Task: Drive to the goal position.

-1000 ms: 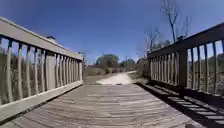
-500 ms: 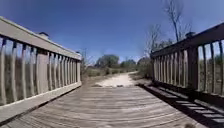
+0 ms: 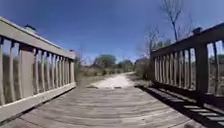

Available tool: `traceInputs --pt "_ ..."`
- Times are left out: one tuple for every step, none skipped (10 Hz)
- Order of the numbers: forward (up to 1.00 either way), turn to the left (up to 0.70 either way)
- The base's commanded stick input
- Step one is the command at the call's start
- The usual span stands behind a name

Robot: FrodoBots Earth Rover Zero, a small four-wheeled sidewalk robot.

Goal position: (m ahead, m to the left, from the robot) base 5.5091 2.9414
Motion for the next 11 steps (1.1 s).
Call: traceInputs --pt "0.5 0.0" --pt "0.5 0.0" --pt "0.5 0.0" --pt "0.5 0.0" --pt "0.5 0.0" --pt "0.5 0.0" --pt "0.5 0.0" --pt "0.5 0.0" --pt "0.5 0.0" --pt "0.5 0.0" --pt "0.5 0.0"
